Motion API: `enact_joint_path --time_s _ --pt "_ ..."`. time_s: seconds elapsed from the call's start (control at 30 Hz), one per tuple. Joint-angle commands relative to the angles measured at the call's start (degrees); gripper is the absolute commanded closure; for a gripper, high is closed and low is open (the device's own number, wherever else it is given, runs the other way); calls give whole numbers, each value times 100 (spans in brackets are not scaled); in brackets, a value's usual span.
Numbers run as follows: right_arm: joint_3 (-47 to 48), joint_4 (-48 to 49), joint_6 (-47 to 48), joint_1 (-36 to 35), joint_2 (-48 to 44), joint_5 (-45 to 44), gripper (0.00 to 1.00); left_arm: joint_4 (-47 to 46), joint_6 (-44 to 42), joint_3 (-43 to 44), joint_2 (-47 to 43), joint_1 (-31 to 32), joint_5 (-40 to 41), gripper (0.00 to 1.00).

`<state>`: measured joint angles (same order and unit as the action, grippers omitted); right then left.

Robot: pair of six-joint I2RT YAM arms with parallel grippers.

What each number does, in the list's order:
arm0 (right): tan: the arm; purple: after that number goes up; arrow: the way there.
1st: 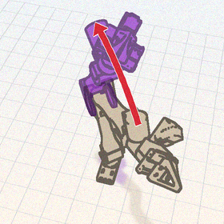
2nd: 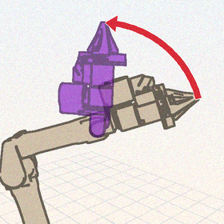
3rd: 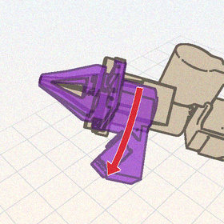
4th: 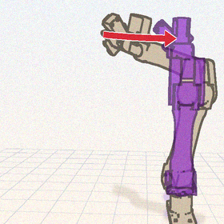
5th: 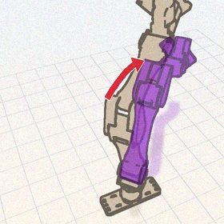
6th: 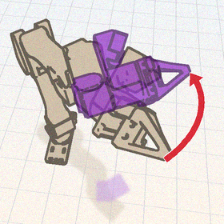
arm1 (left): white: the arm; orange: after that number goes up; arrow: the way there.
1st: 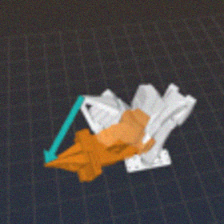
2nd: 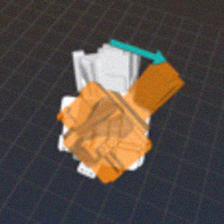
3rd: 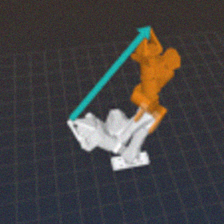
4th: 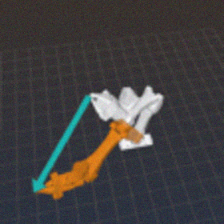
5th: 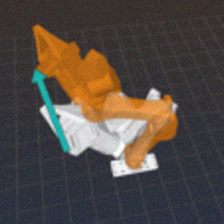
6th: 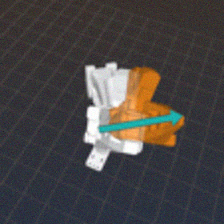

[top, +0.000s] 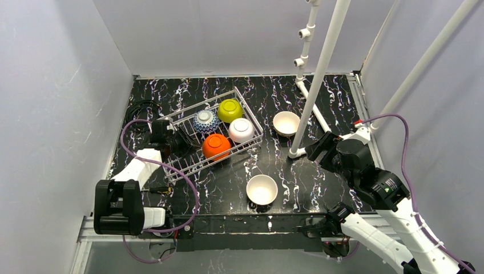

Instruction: Load the bowls into the dish rack

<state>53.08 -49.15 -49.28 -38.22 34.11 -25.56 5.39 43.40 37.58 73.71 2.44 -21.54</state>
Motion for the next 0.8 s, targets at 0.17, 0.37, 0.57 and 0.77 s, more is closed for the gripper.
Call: enact_joint_path --time_s 0.17,0.37,0.57,0.77 --pt "18 142 84 31 -68 -130 15 -659 94 6 -1 12 -859 78" --pt "-50 225 111 34 -134 -188 15 -257 -149 176 179 27 -907 91" --pt "-291 464 331 28 -58 263 15 -704 15 92 376 64 -1310 92" --pt "-683 1049 924 33 297 1508 16 -604 -184 258 472 133 -1219 91"
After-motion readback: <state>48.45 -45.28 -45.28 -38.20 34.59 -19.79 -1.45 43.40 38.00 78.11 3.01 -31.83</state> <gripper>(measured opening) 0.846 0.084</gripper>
